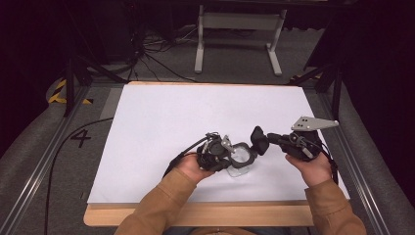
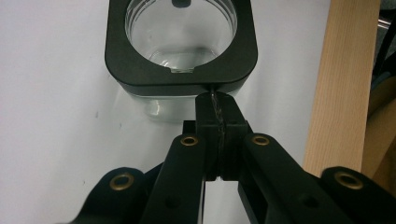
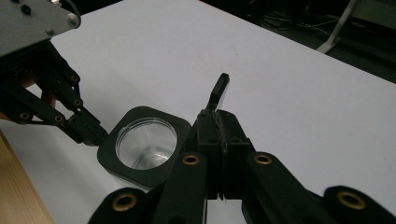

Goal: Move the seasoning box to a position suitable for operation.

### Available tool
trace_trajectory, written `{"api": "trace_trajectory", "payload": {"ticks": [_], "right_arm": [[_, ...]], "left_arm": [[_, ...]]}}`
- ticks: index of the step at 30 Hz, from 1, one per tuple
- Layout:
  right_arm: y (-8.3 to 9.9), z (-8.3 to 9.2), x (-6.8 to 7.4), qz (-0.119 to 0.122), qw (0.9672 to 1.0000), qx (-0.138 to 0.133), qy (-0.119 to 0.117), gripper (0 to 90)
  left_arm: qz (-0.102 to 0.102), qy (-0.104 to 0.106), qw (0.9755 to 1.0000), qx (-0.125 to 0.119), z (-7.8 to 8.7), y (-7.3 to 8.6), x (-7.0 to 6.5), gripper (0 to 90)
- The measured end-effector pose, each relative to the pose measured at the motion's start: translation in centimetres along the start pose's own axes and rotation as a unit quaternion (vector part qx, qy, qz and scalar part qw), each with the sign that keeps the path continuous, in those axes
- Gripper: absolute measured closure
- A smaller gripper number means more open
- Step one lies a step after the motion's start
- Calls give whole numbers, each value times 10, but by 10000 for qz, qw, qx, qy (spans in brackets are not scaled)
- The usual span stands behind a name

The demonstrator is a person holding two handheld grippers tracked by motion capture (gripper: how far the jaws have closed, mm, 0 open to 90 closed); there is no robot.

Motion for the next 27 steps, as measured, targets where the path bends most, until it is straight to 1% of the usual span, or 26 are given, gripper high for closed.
{"api": "trace_trajectory", "payload": {"ticks": [3, 6, 10, 13, 16, 17, 18, 22, 24, 26, 27], "right_arm": [[0, -1, 3, 43, 10000, -1, -4, 894], [0, -3, 8, 98, 9999, 33, -98, 894], [2, -11, 21, 269, 9992, 158, -255, 893], [4, -18, 30, 429, 9982, 271, -308, 893], [7, -24, 38, 522, 9973, 367, -364, 893], [8, -26, 40, 531, 9970, 396, -393, 893], [9, -28, 41, 554, 9966, 432, -420, 893], [14, -36, 48, 610, 9950, 592, -517, 892], [17, -41, 50, 632, 9941, 691, -556, 893], [20, -45, 52, 672, 9930, 773, -583, 893], [20, -45, 52, 672, 9930, 773, -583, 893]], "left_arm": [[-3, 18, 10000, 6, 0, 0, 0, 895], [2, 39, 10000, -16, 0, 0, 0, 892], [-3, 66, 10000, -14, 0, 0, 0, 884], [-19, 99, 9999, -41, 0, 0, -1, 876], [-24, 122, 9999, -3, 1, 2, 1, 871], [18, 119, 9999, -38, 1, 2, 1, 869], [42, 145, 9999, -1, 2, 3, 2, 865], [116, 95, 9999, 52, 5, 8, 7, 856], [185, 40, 9998, -3, 9, 9, 10, 856], [188, 53, 9998, -14, 11, 10, 11, 856], [219, 18, 9997, -71, 12, 10, 11, 856]]}}
Point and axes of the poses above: each handheld gripper's, and its own axes: z roughly backward along the jaws, y roughly out of its underside, x roughly to its left, the point moved 4 cm from there along -z, roughly forward along the jaws, and after that the axes turned 7 degrees about -z, right-handed, at the moved point
